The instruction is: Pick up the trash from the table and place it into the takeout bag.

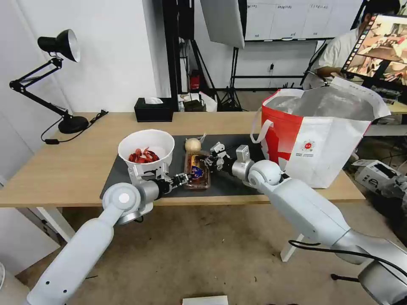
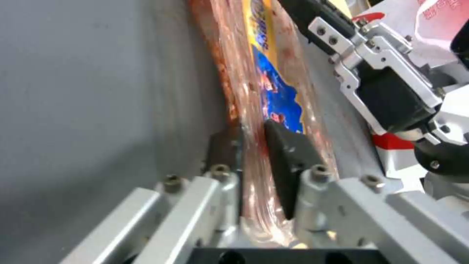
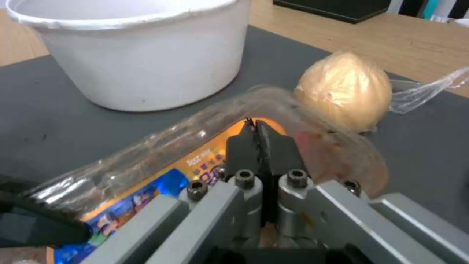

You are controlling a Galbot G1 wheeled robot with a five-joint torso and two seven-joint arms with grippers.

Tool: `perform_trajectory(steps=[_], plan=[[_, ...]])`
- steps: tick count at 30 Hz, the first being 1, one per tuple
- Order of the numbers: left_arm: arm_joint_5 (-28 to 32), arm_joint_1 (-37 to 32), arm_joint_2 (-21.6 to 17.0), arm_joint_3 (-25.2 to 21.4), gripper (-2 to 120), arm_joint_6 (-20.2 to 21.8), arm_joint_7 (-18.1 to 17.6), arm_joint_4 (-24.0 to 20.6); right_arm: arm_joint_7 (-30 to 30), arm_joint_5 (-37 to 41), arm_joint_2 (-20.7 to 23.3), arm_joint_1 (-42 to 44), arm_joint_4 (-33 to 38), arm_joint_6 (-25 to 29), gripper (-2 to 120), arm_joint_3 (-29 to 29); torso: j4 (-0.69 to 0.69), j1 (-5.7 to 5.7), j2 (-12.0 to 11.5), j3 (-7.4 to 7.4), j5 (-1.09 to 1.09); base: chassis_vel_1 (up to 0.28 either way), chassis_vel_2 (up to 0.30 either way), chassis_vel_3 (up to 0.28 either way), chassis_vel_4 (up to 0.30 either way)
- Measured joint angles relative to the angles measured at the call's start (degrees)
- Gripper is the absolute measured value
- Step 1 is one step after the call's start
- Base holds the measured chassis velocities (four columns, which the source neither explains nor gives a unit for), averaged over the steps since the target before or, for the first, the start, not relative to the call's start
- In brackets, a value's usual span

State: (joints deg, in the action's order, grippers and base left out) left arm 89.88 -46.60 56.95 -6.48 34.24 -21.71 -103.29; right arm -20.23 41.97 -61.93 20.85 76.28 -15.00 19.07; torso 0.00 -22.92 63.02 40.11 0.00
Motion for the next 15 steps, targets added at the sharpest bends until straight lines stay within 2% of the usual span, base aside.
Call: perform_trajectory(steps=[1, 4, 11, 15], plan=[[0.00, 0.00, 0.00, 0.00, 12, 0.00, 0.00, 0.00, 0.00, 0.00, 0.00, 0.00, 0.00, 0.00, 0, 0.00, 0.00, 0.00, 0.00, 0.00, 0.00, 0.000, 0.000, 0.000, 0.000], [-0.57, -0.30, -0.09, 0.00, 0, -0.10, 0.04, -0.27, 0.04, 0.03, 0.07, 0.00, 0.24, -0.03, 0, 0.03, 0.00, 0.00, 0.00, 0.00, 0.00, 0.000, 0.000, 0.000, 0.000], [-1.07, -0.74, 0.05, -0.06, 0, -0.32, 0.04, -0.61, 0.11, 0.43, 0.54, 0.41, 1.08, -0.06, 0, -0.24, -0.01, 0.00, 0.00, 0.00, 0.00, 0.000, 0.000, 0.000, 0.000], [-1.11, -1.02, -0.04, -0.47, 0, -0.45, 0.04, -1.38, 0.61, 2.34, 1.38, 1.33, 3.17, 0.23, 0, -2.39, -0.01, 0.00, 0.00, 0.00, 0.00, 0.000, 0.000, 0.000, 0.000]])
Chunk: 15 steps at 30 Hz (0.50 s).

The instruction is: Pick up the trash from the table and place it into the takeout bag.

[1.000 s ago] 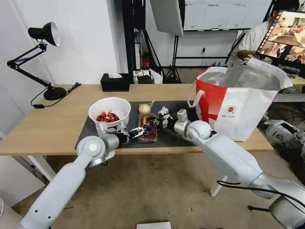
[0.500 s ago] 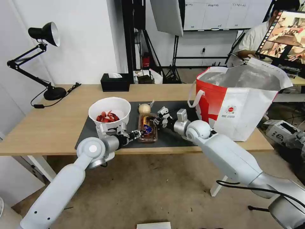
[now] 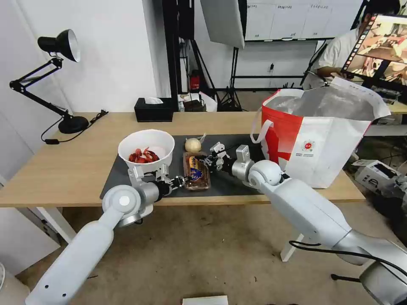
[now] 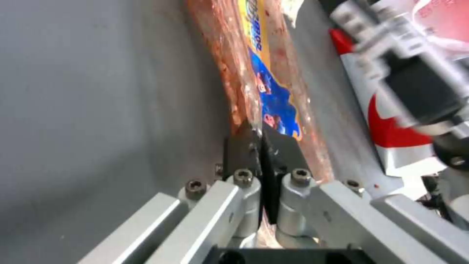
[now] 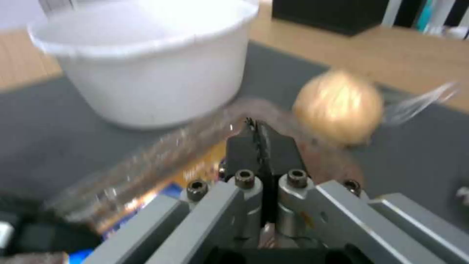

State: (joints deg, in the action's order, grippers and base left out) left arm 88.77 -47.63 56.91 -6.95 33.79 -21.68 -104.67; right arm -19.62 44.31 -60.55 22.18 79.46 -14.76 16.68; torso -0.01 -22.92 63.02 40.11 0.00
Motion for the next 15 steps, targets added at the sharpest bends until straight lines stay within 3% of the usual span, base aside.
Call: perform_trajectory(steps=[10, 15], plan=[[-2.08, -0.10, -1.66, -1.37, 0, -1.30, 1.97, -2.23, 8.55, 7.12, 7.26, 7.76, 14.11, 4.92, 0, -8.13, 0.01, 0.00, 0.01, 0.00, 0.00, 0.000, 0.000, 0.000, 0.000], [-2.63, 0.06, -2.11, -2.22, 0, -2.34, 2.32, -4.11, 14.12, 7.98, 11.82, 18.84, 24.97, 7.40, 0, -16.29, 0.01, 0.00, 0.01, -0.01, 0.00, 0.000, 0.000, 0.000, 0.000]])
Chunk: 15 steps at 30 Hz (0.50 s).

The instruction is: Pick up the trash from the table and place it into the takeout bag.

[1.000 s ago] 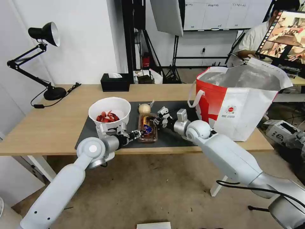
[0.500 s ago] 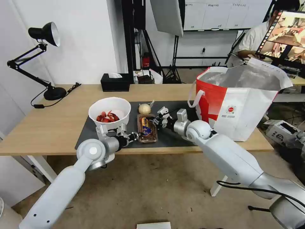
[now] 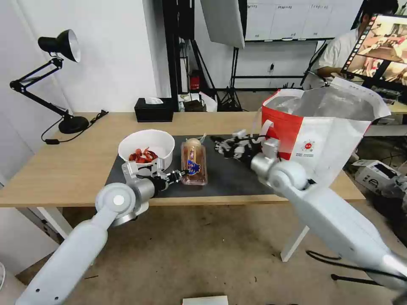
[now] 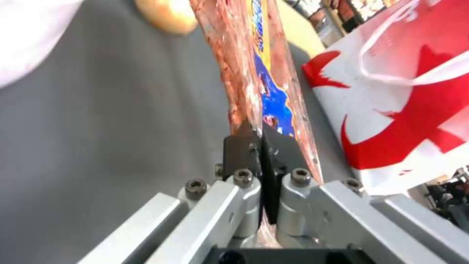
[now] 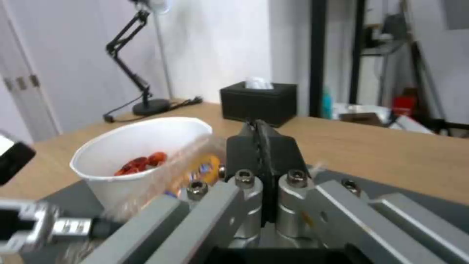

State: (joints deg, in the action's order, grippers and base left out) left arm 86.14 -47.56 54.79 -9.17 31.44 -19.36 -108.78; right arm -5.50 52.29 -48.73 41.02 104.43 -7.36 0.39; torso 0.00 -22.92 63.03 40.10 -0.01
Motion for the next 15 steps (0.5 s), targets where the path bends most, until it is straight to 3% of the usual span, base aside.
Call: perform_trajectory(steps=[6, 9, 15], plan=[[-1.51, 0.47, -1.20, -0.72, 0, -1.00, 0.90, -1.77, 3.38, -2.16, 3.91, 13.10, 9.09, 1.18, 1, -9.89, 0.01, 0.01, 0.00, 0.00, 0.00, 0.000, 0.000, 0.000, 0.000], [-2.86, 0.55, -2.07, -2.77, 0, -2.48, 2.05, -3.49, 3.41, -5.66, 6.50, 23.22, 14.97, 3.41, 15, -16.09, -0.01, 0.01, 0.00, 0.00, -0.01, 0.000, 0.000, 0.000, 0.000], [-5.29, 3.78, -2.74, -1.82, 0, -6.44, 4.50, -3.41, 3.68, -10.41, 6.98, 35.17, 18.26, 8.66, 35, -23.03, 0.01, 0.02, 0.00, -0.01, 0.00, 0.000, 0.000, 0.000, 0.000]])
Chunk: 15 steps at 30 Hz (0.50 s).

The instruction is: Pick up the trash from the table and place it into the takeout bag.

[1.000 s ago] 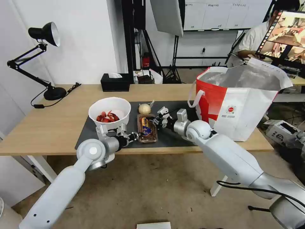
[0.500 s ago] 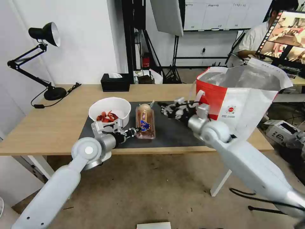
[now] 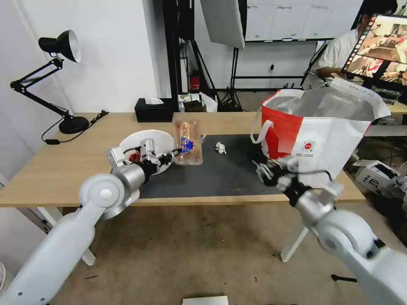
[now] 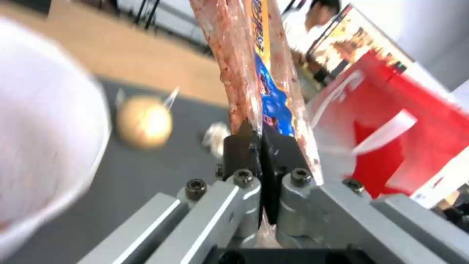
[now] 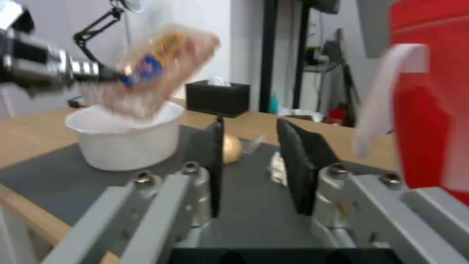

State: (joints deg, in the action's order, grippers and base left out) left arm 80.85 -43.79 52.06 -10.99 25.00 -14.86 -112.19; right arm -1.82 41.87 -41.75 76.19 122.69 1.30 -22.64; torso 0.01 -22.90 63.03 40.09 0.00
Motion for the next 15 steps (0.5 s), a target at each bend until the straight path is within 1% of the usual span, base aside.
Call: perform_trajectory(steps=[1, 2, 3, 5, 6, 8, 9, 10, 11, 13, 15], plan=[[-0.80, 1.33, -0.08, 0.65, 0, -1.20, 0.75, 0.25, 0.25, -1.30, -0.38, 2.26, 0.23, 1.54, 40, -0.97, 0.00, 0.00, 0.00, 0.00, 0.01, 0.000, 0.000, 0.000, 0.000], [-0.80, 1.33, -0.08, 0.65, 0, -1.20, 0.75, 0.25, 0.25, -1.30, -0.38, 2.26, 0.23, 1.54, 40, -0.97, 0.00, 0.00, 0.00, 0.00, 0.01, 0.000, 0.000, 0.000, 0.000], [-1.36, 2.33, -0.16, 1.19, 0, -1.92, 1.22, 0.40, 0.40, -2.15, -0.75, 3.85, 0.30, 2.52, 43, -1.53, -0.01, -0.01, 0.00, 0.00, 0.00, 0.000, 0.000, 0.000, 0.000], [-3.27, 5.81, -0.29, 3.50, 0, -4.35, 2.34, 1.27, 0.56, -4.84, -2.22, 8.75, 0.47, 5.41, 55, -2.88, -0.01, -0.01, 0.00, 0.01, 0.01, 0.000, 0.000, 0.000, 0.000], [-3.27, 5.81, -0.29, 3.50, 0, -4.35, 2.34, 1.27, 0.56, -4.84, -2.22, 8.75, 0.47, 5.41, 55, -2.88, -0.01, -0.01, 0.00, 0.01, 0.01, 0.000, 0.000, 0.000, 0.000], [-4.46, 9.56, -0.11, 6.16, 0, -6.24, 3.51, 2.33, 0.56, -6.99, -3.86, 13.39, 0.50, 7.54, 65, -4.04, -0.01, -0.01, 0.00, 0.01, -0.01, 0.000, 0.000, 0.000, 0.000], [-4.46, 9.56, -0.11, 6.16, 0, -6.24, 3.51, 2.33, 0.56, -6.99, -3.86, 13.39, 0.50, 7.54, 65, -4.04, -0.01, -0.01, 0.00, 0.01, -0.01, 0.000, 0.000, 0.000, 0.000], [-4.69, 11.31, 0.21, 7.42, 0, -6.91, 3.80, 2.84, 0.53, -7.83, -4.62, 15.12, 0.49, 8.23, 70, -4.53, -0.01, -0.01, 0.00, 0.01, 0.00, 0.000, 0.000, 0.000, 0.000], [-4.69, 11.31, 0.21, 7.42, 0, -6.91, 3.80, 2.84, 0.53, -7.83, -4.62, 15.12, 0.49, 8.23, 70, -4.53, -0.01, -0.01, 0.00, 0.01, 0.00, 0.000, 0.000, 0.000, 0.000], [-5.07, 16.39, 2.28, 11.39, 0, -9.03, 3.79, 4.57, 0.43, -9.75, -6.37, 18.47, -0.22, 9.59, 84, -5.19, -0.01, -0.01, -0.01, 0.01, 0.01, 0.000, 0.000, 0.000, 0.000], [-5.08, 17.36, 2.72, 12.10, 0, -9.30, 3.73, 4.91, 0.41, -10.18, -6.72, 18.92, -0.49, 9.80, 86, -5.21, 0.00, -0.01, -0.01, 0.01, 0.01, 0.000, 0.000, 0.000, 0.000]])
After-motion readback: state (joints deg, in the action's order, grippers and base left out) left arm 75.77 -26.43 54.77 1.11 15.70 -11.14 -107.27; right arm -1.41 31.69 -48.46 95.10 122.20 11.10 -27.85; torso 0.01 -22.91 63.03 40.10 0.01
